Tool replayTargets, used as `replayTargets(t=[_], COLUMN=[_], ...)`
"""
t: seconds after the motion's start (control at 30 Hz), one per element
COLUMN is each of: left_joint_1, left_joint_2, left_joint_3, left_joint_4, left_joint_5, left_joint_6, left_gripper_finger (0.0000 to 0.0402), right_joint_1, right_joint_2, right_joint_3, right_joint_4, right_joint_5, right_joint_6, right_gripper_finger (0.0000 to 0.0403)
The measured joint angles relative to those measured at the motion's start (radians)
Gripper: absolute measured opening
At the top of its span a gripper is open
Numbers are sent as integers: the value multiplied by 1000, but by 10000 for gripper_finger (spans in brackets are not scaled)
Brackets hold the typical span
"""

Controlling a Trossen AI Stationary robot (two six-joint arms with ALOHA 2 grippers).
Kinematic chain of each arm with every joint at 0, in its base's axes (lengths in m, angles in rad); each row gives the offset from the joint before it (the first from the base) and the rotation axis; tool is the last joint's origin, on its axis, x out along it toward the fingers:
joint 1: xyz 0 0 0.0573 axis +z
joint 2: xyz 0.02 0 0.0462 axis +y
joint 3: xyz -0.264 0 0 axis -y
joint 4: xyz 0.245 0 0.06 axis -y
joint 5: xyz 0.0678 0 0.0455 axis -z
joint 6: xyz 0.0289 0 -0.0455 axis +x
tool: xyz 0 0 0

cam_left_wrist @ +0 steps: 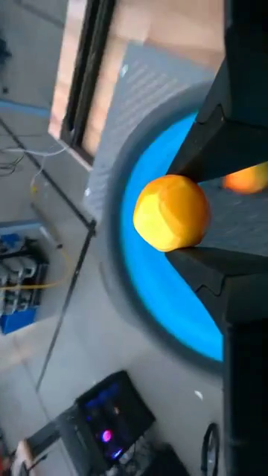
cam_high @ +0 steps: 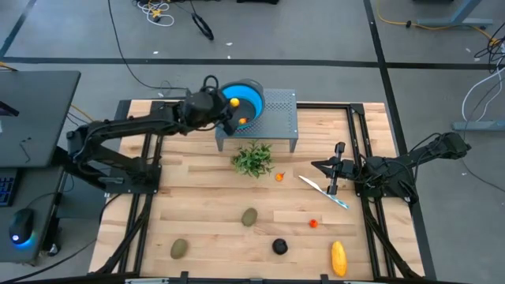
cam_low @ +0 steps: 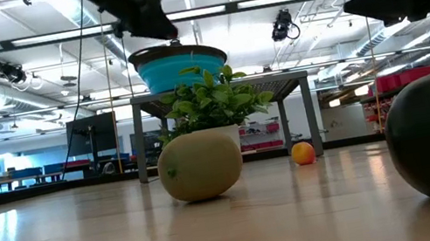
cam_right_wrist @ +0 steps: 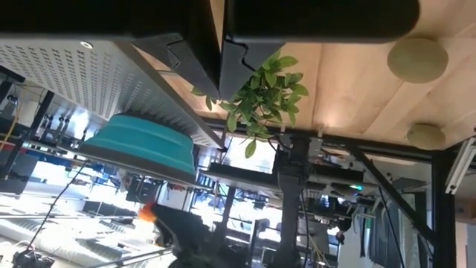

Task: Pick & Place Fruit
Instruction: Put the orange pear into the blue strainer bowl on the shelf

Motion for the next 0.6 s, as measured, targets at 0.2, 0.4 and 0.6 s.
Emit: replayTargets(t=[0.2, 0.4, 0.6], left_joint_1=[3, 4, 1], left_joint_2=[-2, -6, -4], left_joint_3=[1, 1, 1], left_joint_4=[5, 0, -6], left_joint_5=[12, 12, 17], left_joint_6=[-3, -5, -5], left_gripper_finger=[164, 203, 250], right_joint_1=[0, 0, 0], right_joint_2=[7, 7, 7], right_joint_3=[0, 0, 0], right_joint_4=[-7, -6, -6], right_joint_5=[11, 11, 11], right_joint_6=[16, 16, 34], right_gripper_finger=[17, 17, 17])
